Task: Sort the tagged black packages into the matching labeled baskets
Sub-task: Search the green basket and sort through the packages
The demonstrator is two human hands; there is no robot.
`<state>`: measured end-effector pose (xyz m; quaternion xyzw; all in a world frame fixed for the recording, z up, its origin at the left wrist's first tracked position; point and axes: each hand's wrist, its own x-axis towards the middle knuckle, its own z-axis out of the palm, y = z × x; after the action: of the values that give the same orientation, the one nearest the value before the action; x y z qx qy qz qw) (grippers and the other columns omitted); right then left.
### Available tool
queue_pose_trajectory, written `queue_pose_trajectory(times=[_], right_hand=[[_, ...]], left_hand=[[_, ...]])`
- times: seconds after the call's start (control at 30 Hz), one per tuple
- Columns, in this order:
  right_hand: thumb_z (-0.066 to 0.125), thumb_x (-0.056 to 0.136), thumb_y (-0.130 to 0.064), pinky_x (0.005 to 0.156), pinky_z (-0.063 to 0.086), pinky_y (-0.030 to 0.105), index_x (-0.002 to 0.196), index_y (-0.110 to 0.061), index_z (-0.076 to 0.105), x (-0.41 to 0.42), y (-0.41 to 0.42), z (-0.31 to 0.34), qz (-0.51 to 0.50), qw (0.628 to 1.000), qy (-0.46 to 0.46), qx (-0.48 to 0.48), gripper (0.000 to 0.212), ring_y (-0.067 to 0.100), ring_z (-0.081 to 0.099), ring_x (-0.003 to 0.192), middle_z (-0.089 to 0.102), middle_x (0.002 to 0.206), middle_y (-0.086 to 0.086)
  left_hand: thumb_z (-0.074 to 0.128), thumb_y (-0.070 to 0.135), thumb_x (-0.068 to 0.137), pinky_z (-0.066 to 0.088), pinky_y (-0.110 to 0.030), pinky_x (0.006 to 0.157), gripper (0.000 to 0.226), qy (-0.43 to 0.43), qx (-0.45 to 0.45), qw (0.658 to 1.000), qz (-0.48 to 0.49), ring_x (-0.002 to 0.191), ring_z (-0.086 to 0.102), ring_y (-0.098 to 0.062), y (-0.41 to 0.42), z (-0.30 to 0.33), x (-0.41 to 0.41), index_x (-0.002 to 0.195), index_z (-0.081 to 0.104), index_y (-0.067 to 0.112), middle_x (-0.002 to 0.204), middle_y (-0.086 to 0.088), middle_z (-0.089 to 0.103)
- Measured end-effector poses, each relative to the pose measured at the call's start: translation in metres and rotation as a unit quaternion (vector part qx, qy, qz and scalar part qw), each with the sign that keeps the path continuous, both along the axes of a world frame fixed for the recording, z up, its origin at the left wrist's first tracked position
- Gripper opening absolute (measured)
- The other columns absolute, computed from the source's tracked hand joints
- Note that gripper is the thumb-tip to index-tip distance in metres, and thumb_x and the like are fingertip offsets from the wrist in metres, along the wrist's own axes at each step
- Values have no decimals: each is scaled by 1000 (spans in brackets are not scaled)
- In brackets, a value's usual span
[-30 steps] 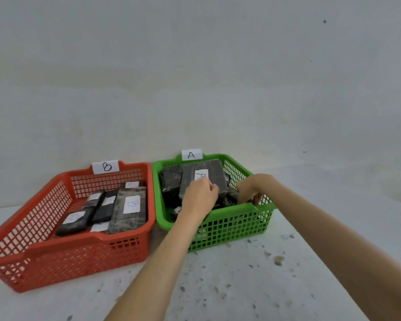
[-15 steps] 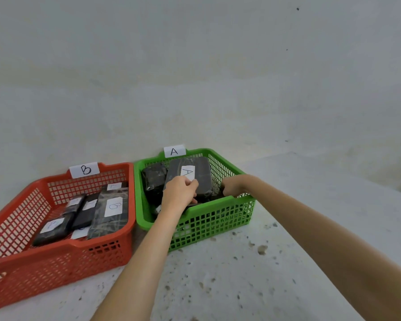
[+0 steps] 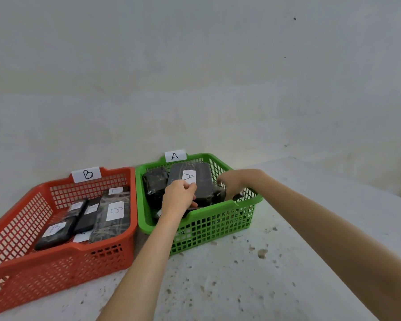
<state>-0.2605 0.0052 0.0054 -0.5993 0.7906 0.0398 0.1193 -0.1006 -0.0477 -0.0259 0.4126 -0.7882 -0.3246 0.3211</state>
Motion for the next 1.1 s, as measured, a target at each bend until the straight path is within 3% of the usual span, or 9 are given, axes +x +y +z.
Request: queue_pose_trajectory(times=[0.17,0.3,0.43,0.53,0.6,0.73,0.77,0.93,1.1], right_hand=[[70,77,-33,60,49,21,92,-3,63,-6,24,58,-22,991,-113,-67,34,15,57,60,60,71,4],[74,73,-7,65,46,22,85,-11,59,10,35,55,15,930,-274,-245,20,12,55,70,59,79,0],[58,72,18,65,49,13,75,-14,56,38,32,28,72,878,-338,-331,32,7,54,72,59,78,0],[42,75,22,95,47,33,86,-6,60,45,21,10,58,847,-373,-375,35,16,54,108,57,120,8],[31,73,26,97,47,37,91,-7,61,44,18,2,51,786,-488,-377,48,20,49,121,45,137,5],[34,82,17,72,54,27,128,-9,41,36,17,-2,35,539,-756,-370,53,16,63,91,52,126,10],[41,87,10,70,54,26,129,-10,40,36,15,-2,14,537,-750,-387,47,15,65,87,56,121,11],[55,90,-11,66,55,24,102,-8,62,39,11,-3,-21,694,-612,-380,14,11,65,71,66,87,4],[55,91,-15,54,54,18,99,-8,62,38,6,3,-75,700,-578,-413,13,5,64,57,65,78,0]], left_hand=[[44,38,95,38,-16,55,29,72,23,997,-1,40,58,0,2,4,-1,80,54,14,64,6,60],[36,51,93,43,-17,44,42,252,186,946,-81,49,61,-8,3,16,-1,94,52,11,71,-1,62],[50,41,91,45,-16,41,31,250,256,917,-174,48,64,-6,8,17,0,85,63,13,76,-3,66],[57,23,90,52,-15,49,18,299,240,905,-182,64,66,-12,7,15,3,83,66,10,82,-7,67],[60,18,88,54,-16,54,12,313,222,908,-166,69,66,-12,5,14,5,92,64,8,82,-4,68],[66,6,83,56,-28,72,33,290,183,929,-140,77,66,-15,8,12,4,114,54,7,87,-1,66],[66,4,82,55,-35,78,35,291,173,932,-131,82,64,-19,7,13,4,115,53,6,89,-1,65],[64,1,83,51,-49,92,26,279,168,939,-112,89,62,-25,6,13,3,103,52,13,91,-3,62],[60,6,88,46,-50,99,24,293,203,931,-77,101,61,-27,6,13,3,109,50,12,101,-6,62]])
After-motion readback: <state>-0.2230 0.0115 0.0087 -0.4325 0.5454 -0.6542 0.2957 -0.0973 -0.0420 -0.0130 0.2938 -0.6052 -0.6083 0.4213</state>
